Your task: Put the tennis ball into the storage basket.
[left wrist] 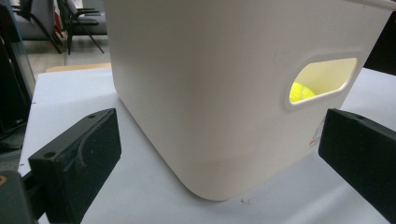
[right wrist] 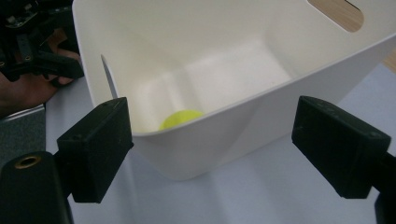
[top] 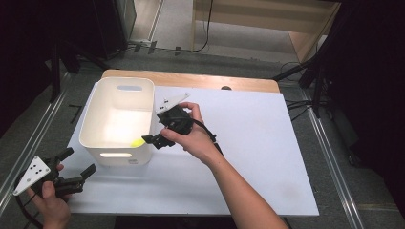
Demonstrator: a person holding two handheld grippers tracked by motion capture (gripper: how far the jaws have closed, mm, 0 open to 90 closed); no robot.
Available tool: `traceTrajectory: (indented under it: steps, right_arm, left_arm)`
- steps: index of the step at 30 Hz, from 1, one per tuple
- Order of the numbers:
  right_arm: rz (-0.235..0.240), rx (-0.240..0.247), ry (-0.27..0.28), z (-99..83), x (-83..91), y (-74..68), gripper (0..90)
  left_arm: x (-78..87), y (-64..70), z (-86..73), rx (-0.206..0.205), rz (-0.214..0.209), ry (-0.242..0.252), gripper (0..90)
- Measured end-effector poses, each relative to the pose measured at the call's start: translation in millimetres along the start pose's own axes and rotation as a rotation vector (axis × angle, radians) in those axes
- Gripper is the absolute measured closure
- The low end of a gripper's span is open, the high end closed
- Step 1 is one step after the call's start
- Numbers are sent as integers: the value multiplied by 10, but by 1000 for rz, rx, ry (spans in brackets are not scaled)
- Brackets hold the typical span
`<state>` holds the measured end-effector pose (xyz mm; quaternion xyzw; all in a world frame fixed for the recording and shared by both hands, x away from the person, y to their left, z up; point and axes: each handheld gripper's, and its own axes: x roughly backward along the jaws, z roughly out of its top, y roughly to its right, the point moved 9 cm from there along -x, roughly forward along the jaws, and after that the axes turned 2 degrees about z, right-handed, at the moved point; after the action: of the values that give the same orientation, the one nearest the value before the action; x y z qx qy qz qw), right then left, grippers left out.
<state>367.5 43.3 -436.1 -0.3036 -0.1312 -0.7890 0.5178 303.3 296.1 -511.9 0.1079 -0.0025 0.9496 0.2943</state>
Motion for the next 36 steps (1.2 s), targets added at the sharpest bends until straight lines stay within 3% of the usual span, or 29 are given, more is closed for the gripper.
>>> traceTrajectory:
  steps: [18, 23, 27, 36]
  right_arm:
    - [-56, -78, 32, -428, 234, 225, 114]
    - [-86, -80, 37, -553, 282, 276, 114]
    - [-111, -116, 55, -646, 335, 322, 113]
    - [-153, -142, 64, -901, 444, 414, 98]
  left_arm:
    - [-5, 0, -1, -4, 3, -1, 0]
    - [-7, 0, -2, -5, 4, -2, 0]
    - [-7, 1, -2, -6, 4, -2, 0]
    - [-8, 1, -3, -7, 6, -3, 0]
